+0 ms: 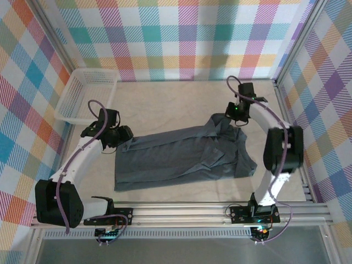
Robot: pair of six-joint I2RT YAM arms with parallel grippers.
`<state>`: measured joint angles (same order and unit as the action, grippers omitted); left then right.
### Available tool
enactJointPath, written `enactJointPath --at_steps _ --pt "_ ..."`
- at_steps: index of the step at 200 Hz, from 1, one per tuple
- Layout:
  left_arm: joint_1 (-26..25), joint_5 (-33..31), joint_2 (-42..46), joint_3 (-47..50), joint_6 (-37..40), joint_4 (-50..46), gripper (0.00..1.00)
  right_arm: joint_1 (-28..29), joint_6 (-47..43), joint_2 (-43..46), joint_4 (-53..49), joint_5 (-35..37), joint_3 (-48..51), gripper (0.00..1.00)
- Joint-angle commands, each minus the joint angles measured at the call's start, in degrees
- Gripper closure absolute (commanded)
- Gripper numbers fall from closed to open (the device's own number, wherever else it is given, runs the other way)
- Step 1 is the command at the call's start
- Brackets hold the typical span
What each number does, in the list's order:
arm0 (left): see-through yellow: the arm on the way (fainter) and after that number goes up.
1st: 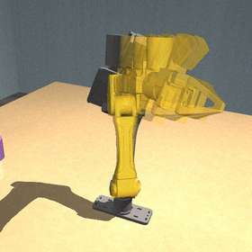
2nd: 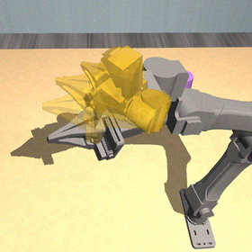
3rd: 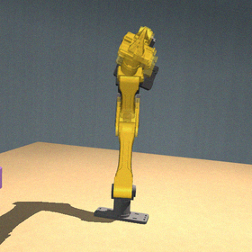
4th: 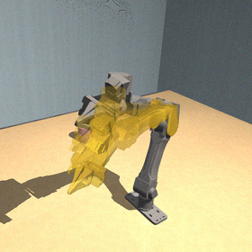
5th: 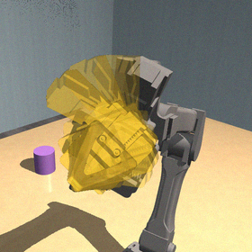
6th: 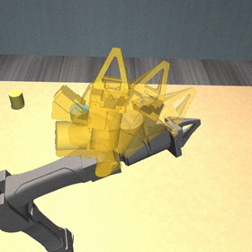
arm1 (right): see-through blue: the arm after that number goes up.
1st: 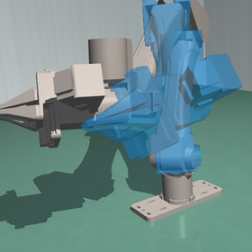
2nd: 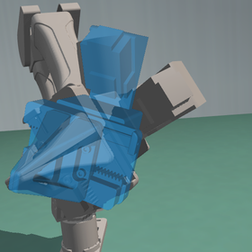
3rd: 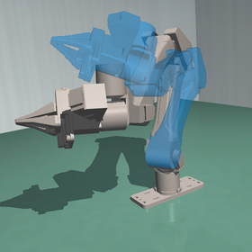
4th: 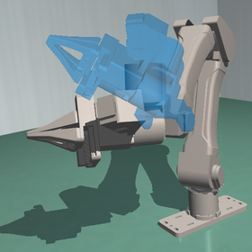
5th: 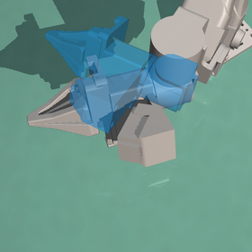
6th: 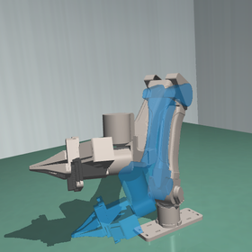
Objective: Fold the inside-out t-shirt
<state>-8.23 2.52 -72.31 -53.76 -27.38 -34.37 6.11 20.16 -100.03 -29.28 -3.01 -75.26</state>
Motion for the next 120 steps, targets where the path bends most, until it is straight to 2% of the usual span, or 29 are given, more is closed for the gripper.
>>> enactJointPath --at_steps 1,16,24,32,41,45,63,79,97,108,115,120 --pt "-0.6 -0.2 -0.4 -0.3 1.6 -1.1 0.48 0.9 1.5 12.2 3.0 0.1 12.9 1.0" --pt "-0.6 -0.6 -0.7 -0.5 2.3 -1.0 0.48 2.3 4.8 23.6 5.9 2.2 24.9 1.0" --pt "-0.6 -0.7 -1.2 -0.8 2.5 -1.1 0.48 2.7 8.8 30.1 6.8 3.6 32.3 0.95" --pt "-0.6 -0.8 -1.6 -0.8 2.8 -1.1 0.48 2.6 13.3 35.4 7.9 4.6 40.2 0.83" --pt "-0.6 -0.8 -2.1 -0.9 2.9 -1.1 0.48 2.6 16.6 41.3 8.6 5.8 46.3 0.6" --pt "-0.6 -0.8 -2.4 -0.9 3.0 -0.9 0.49 2.6 17.2 43.4 8.4 6.3 47.6 0.53" --pt "-0.8 0.0 -2.7 -0.8 3.0 -0.4 0.49 2.6 15.7 47.5 4.4 9.2 46.2 0.38" --pt "-1.1 0.6 -2.1 -0.7 3.0 -0.1 0.49 2.6 11.8 44.5 2.7 9.2 39.8 0.37" --pt "-2.4 2.1 -1.1 0.0 2.2 0.4 0.5 2.8 9.0 36.9 2.4 5.2 32.4 0.39" --pt "-4.1 3.6 -0.7 0.8 1.1 1.3 0.6 2.8 8.4 31.7 3.4 3.2 29.2 0.45" --pt "-5.6 4.1 -1.0 1.3 0.3 1.6 0.68 2.8 9.0 28.7 3.9 3.1 27.6 0.54" --pt "-6.8 4.2 -1.5 1.5 -0.4 1.6 0.78 2.9 9.4 26.7 4.2 3.3 26.7 0.62"
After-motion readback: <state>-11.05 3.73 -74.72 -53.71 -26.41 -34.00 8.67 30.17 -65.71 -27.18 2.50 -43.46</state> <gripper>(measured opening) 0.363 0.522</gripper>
